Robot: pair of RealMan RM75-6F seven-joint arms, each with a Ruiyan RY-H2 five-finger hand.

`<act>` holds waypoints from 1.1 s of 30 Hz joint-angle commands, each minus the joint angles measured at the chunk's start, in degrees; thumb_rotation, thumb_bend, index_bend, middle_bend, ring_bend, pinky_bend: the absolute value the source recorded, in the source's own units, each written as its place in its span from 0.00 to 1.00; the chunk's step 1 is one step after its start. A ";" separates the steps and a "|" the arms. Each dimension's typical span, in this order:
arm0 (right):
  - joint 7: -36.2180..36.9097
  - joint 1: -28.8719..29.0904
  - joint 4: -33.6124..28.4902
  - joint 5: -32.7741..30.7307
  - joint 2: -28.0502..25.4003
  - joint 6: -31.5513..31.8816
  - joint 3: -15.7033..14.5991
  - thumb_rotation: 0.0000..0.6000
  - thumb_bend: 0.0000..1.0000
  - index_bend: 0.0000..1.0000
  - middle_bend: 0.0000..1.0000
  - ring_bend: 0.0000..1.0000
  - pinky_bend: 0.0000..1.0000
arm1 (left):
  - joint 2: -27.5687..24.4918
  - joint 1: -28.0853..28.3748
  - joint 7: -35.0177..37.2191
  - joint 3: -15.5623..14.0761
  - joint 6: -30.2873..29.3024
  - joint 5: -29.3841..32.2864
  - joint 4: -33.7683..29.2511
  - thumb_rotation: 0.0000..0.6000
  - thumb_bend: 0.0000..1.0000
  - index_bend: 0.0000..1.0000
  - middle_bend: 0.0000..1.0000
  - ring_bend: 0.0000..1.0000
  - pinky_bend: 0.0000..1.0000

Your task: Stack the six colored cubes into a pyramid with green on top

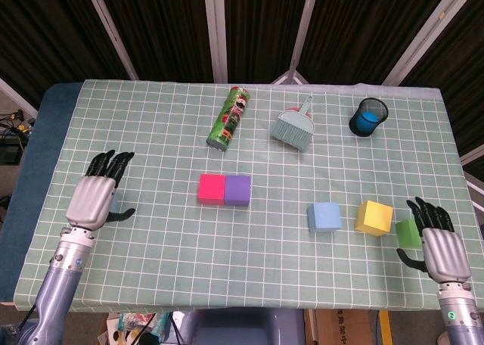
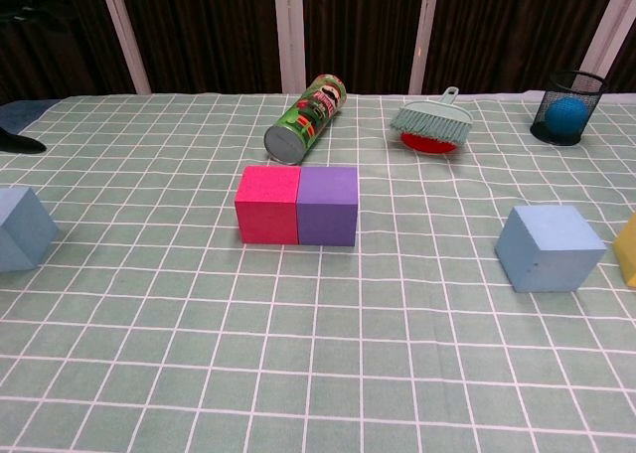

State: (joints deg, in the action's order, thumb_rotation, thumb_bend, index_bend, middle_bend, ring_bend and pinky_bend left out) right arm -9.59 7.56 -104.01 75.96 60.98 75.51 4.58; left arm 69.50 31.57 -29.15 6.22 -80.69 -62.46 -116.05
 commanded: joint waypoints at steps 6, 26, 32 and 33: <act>-11.53 8.70 -7.30 -4.02 -0.36 -11.27 1.19 1.00 0.27 0.00 0.00 0.00 0.00 | -2.52 -1.14 3.63 1.35 0.98 -0.31 -0.78 1.00 0.10 0.00 0.06 0.01 0.03; -27.51 20.22 0.28 -20.36 13.52 -15.13 3.42 1.00 0.27 0.00 0.13 0.03 0.00 | -5.50 -2.38 9.06 3.47 4.06 0.16 -1.30 1.00 0.10 0.00 0.06 0.01 0.03; -27.80 21.76 2.04 -21.77 14.50 -15.56 3.59 1.00 0.27 0.00 0.24 0.10 0.00 | -5.32 -2.52 8.97 3.59 4.39 0.22 -1.10 1.00 0.10 0.00 0.06 0.01 0.03; -27.88 22.11 2.45 -22.37 14.61 -15.88 3.58 1.00 0.27 0.00 0.25 0.11 0.00 | -5.28 -2.53 8.95 3.62 4.49 0.27 -1.07 1.00 0.10 0.00 0.06 0.01 0.03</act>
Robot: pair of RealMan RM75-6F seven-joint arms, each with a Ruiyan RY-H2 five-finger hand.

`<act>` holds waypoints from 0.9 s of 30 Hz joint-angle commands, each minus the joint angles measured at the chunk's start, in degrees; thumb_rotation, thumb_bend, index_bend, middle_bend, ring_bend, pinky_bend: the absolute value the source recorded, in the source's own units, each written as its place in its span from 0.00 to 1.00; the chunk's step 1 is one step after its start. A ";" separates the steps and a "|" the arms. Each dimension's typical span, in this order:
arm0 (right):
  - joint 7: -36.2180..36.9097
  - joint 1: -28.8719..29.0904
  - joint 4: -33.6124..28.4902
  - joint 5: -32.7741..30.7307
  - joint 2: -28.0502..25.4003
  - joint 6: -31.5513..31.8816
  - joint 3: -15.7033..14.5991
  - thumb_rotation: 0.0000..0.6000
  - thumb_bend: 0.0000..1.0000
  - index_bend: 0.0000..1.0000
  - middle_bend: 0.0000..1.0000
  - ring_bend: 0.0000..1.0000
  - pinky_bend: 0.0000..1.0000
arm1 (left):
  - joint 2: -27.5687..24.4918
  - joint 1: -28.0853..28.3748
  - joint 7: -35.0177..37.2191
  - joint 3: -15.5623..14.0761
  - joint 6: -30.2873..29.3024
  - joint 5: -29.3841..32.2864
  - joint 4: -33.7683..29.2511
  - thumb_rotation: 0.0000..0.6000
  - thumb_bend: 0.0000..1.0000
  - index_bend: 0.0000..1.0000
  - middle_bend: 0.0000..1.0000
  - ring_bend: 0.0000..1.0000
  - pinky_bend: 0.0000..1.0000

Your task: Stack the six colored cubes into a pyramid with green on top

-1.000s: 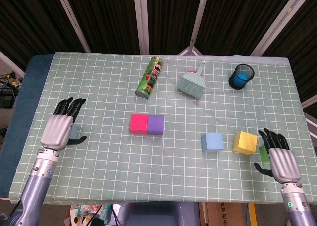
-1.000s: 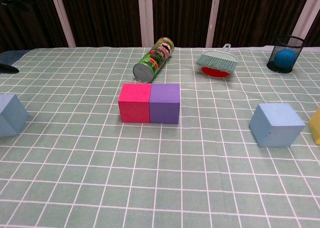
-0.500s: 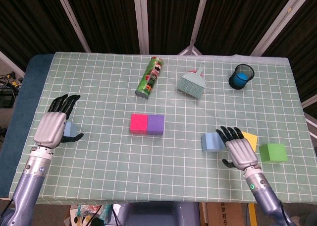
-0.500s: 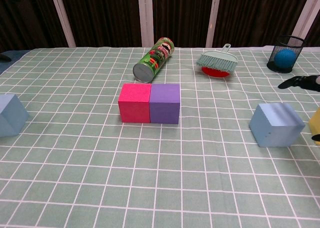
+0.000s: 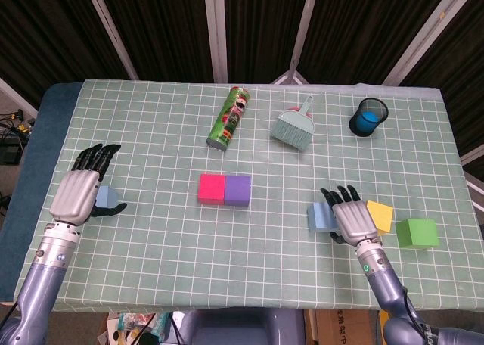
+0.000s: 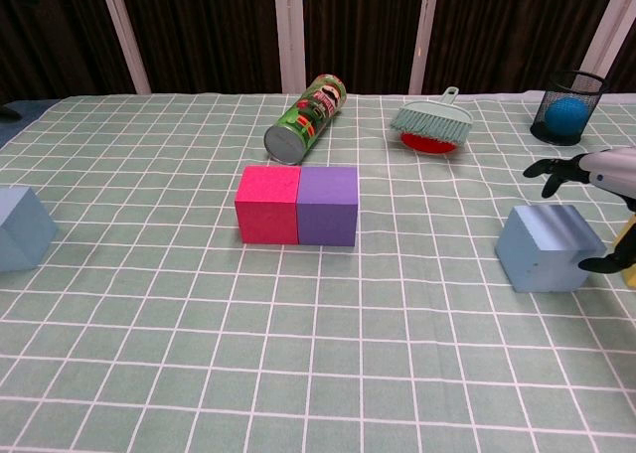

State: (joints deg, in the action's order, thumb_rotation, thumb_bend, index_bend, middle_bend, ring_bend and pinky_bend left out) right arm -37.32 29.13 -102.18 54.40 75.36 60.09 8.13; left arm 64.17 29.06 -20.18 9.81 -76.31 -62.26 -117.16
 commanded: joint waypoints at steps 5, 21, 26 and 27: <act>-0.31 1.73 1.56 -3.05 0.49 -1.44 -0.23 1.00 0.27 0.00 0.28 0.14 0.00 | 0.22 -0.11 -0.06 0.21 0.35 0.24 0.21 1.00 0.10 0.00 0.06 0.01 0.03; 5.67 3.39 3.33 -1.45 2.51 -2.04 -0.16 1.00 0.29 0.00 0.45 0.30 0.05 | 0.51 -0.49 0.29 0.95 0.57 0.29 0.52 1.00 0.10 0.00 0.06 0.01 0.03; 6.40 4.22 3.75 -2.40 3.06 -2.11 0.58 1.00 0.29 0.00 0.45 0.30 0.05 | 0.39 -0.62 0.28 1.16 0.46 0.19 0.34 1.00 0.10 0.00 0.06 0.01 0.03; 6.34 4.57 3.81 -2.94 3.34 -2.01 0.96 1.00 0.30 0.00 0.45 0.30 0.05 | 0.33 -0.66 0.23 1.21 0.40 0.13 0.21 1.00 0.10 0.00 0.06 0.01 0.03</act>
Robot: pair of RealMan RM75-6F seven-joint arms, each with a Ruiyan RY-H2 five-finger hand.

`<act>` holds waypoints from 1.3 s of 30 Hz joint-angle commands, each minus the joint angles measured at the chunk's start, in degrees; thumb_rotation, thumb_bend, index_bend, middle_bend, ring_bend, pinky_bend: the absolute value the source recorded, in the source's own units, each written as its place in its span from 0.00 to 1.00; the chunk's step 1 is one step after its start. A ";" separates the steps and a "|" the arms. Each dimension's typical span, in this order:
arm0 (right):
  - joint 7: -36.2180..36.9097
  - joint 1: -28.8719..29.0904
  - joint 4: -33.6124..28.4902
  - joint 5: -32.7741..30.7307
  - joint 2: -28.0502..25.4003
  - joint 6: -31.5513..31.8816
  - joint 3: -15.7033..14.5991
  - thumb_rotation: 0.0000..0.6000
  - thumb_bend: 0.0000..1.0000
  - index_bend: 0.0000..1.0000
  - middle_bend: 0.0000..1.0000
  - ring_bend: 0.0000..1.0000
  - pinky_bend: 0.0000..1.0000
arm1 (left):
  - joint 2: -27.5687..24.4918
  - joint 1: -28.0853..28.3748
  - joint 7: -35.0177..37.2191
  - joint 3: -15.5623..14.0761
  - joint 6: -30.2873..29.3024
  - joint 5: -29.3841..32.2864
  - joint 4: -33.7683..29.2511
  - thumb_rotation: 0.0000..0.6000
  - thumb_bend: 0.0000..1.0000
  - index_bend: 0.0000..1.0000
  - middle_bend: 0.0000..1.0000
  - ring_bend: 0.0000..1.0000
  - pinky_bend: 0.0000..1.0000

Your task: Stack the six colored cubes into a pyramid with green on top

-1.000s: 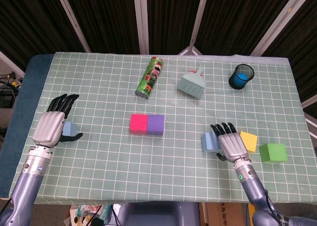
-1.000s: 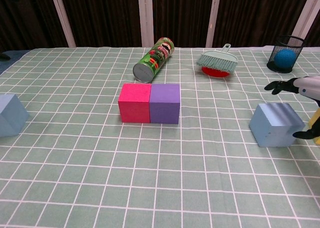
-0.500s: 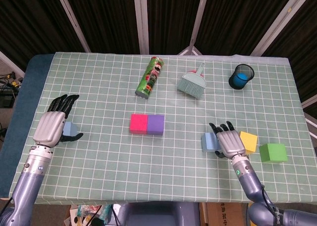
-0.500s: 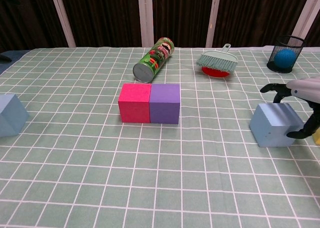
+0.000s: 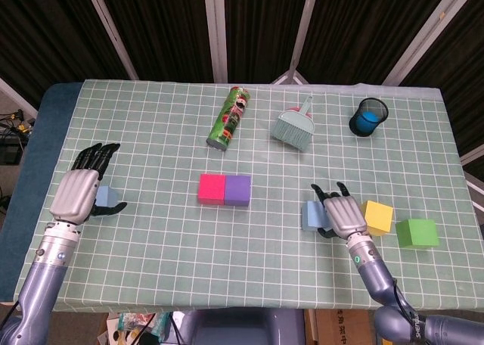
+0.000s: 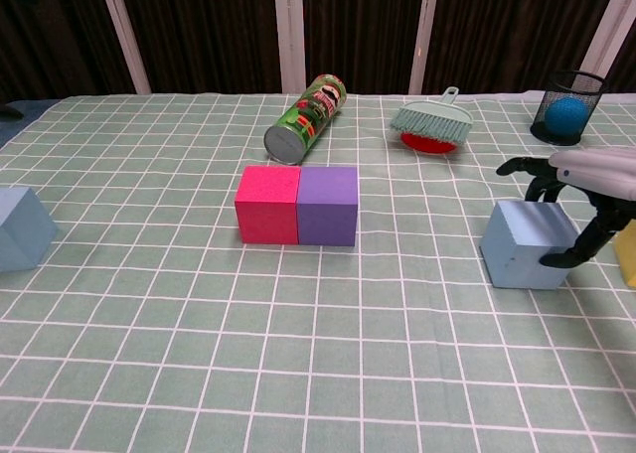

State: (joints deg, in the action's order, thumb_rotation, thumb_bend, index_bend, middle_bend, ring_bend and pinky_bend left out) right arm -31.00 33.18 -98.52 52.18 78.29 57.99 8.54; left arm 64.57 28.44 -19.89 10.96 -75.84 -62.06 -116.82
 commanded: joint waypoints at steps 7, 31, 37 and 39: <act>-2.79 4.06 -0.15 -6.32 2.50 0.39 3.23 1.00 0.30 0.00 0.45 0.30 0.05 | -0.27 -0.25 -0.15 0.36 -0.32 -0.19 -0.56 1.00 0.10 0.00 0.06 0.01 0.03; -10.45 14.79 7.75 -19.56 10.85 0.53 6.10 1.00 0.30 0.00 0.45 0.30 0.05 | -0.81 -0.09 0.19 1.29 0.68 1.21 -0.50 1.00 0.10 0.00 0.06 0.01 0.03; -11.73 16.81 9.03 -21.04 12.34 0.94 6.30 1.00 0.30 0.00 0.45 0.30 0.05 | -0.50 0.12 0.10 1.26 1.33 1.96 0.15 1.00 0.10 0.00 0.06 0.01 0.03; -12.21 17.41 9.29 -21.61 12.72 1.14 6.38 1.00 0.30 0.00 0.45 0.30 0.05 | -0.42 0.18 0.06 1.25 1.52 2.22 0.34 1.00 0.10 0.00 0.06 0.01 0.03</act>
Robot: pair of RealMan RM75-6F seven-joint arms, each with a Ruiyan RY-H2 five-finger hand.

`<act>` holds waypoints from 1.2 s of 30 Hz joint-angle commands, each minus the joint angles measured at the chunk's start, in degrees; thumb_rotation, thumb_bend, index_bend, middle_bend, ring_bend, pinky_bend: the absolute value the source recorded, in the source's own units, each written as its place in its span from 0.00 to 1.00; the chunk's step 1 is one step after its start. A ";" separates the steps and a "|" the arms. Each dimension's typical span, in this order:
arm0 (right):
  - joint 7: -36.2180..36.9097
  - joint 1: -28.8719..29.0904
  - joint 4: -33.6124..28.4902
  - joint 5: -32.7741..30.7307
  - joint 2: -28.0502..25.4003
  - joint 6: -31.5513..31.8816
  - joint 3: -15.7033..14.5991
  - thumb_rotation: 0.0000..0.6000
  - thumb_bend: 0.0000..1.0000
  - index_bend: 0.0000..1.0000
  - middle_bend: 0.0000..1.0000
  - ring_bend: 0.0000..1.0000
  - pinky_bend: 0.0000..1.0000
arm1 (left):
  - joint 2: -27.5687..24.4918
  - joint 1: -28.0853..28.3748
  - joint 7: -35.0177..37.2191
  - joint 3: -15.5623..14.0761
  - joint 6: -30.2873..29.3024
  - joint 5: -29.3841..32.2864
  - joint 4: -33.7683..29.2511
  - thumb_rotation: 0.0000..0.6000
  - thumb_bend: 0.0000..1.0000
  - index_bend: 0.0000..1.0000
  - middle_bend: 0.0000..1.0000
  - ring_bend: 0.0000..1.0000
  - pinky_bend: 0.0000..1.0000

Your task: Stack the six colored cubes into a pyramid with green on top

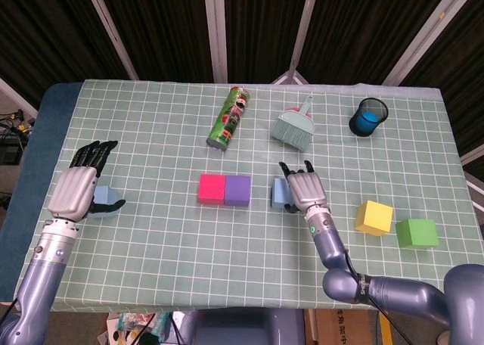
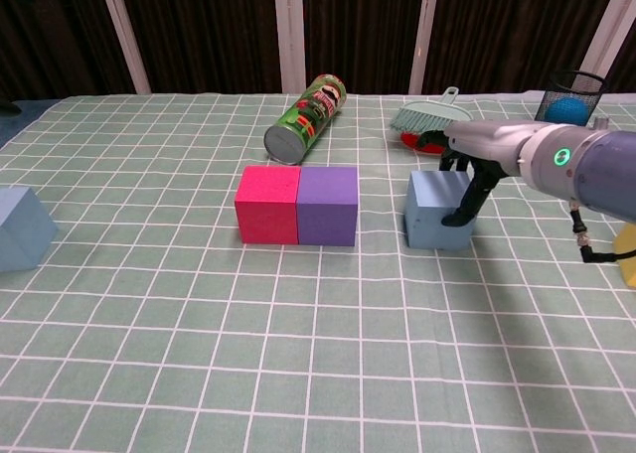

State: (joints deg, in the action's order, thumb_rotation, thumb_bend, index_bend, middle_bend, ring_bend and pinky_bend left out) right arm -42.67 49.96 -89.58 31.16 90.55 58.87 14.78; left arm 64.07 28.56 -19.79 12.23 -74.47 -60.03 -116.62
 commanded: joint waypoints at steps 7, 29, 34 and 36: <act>-1.17 2.18 0.72 -2.85 1.46 1.03 0.86 1.00 0.30 0.00 0.45 0.30 0.05 | 0.20 0.23 0.14 0.17 0.62 0.93 0.50 1.00 0.10 0.00 0.06 0.01 0.03; -3.71 4.57 -1.61 -5.54 2.45 5.53 0.83 1.00 0.31 0.00 0.45 0.30 0.05 | -0.93 0.10 2.25 0.78 1.37 1.11 -0.03 1.00 0.10 0.00 0.06 0.01 0.03; -3.60 4.68 -1.80 -6.15 2.92 6.02 0.83 1.00 0.31 0.00 0.45 0.30 0.05 | -1.11 0.08 2.50 0.82 1.51 1.24 -0.10 1.00 0.10 0.00 0.06 0.01 0.03; -3.61 4.85 -1.82 -6.15 3.14 6.09 0.87 1.00 0.30 0.00 0.45 0.30 0.05 | -1.16 0.09 2.55 0.85 1.52 1.26 -0.11 1.00 0.10 0.00 0.06 0.01 0.03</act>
State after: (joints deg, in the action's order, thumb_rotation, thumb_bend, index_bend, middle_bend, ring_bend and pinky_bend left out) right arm -46.28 54.75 -91.39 25.02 93.63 64.93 15.63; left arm 62.92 28.65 -17.24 13.07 -72.95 -58.78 -116.72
